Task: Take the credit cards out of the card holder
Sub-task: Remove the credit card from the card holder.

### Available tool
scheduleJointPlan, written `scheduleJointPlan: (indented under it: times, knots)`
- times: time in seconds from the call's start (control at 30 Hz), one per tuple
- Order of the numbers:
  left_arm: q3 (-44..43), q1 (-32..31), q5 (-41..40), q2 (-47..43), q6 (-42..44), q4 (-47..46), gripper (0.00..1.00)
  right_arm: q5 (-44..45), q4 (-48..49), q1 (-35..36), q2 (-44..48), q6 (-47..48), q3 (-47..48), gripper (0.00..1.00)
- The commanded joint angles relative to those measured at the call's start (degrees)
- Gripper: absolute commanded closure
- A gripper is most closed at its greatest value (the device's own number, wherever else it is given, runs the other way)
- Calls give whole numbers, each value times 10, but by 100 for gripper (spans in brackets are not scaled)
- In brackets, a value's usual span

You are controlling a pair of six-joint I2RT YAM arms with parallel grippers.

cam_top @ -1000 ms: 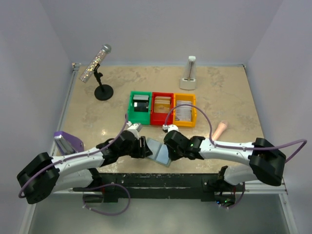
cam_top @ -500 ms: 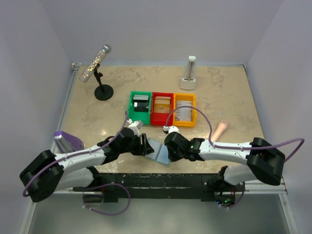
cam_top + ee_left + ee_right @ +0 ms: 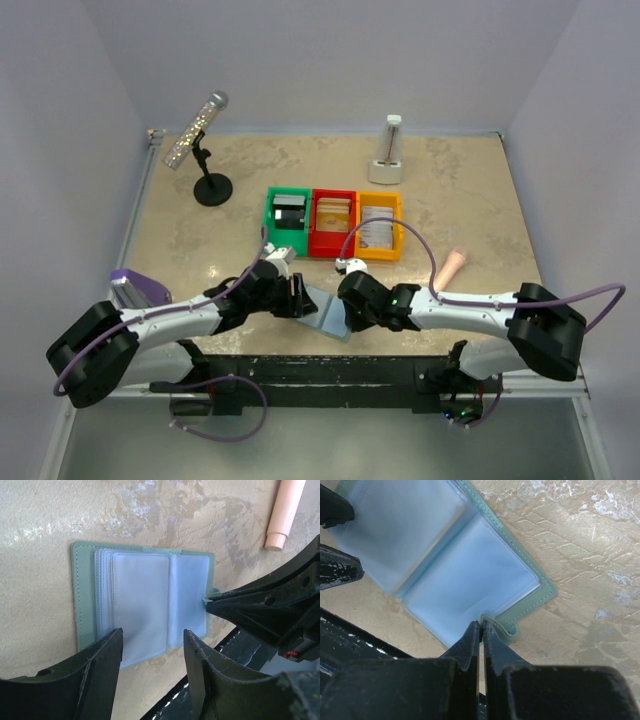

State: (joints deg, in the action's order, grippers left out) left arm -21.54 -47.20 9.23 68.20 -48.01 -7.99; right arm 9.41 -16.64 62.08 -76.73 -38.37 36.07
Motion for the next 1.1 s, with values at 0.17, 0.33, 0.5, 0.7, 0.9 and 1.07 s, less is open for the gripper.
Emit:
scheduleJointPlan:
  times: [0.17, 0.33, 0.5, 0.7, 0.9, 1.07]
  knots:
    - [-13, 3, -19, -13, 24, -4, 44, 9, -4, 0, 9, -2, -14, 100]
    - [-18, 1, 1, 13, 31, -12, 44, 9, -3, 0, 8, -2, -14, 100]
    - [-25, -10, 40, 54, 34, -44, 44, 7, -1, 0, 6, 0, -14, 100]
    - [-16, -20, 90, 68, 26, -117, 44, 5, -1, 0, 7, 1, -10, 100]
    - [-14, -23, 138, 83, 26, -167, 44, 7, -6, 0, 12, 2, -7, 100]
    - [-8, -26, 153, 81, 20, -202, 44, 14, -27, 0, 49, -9, -7, 100]
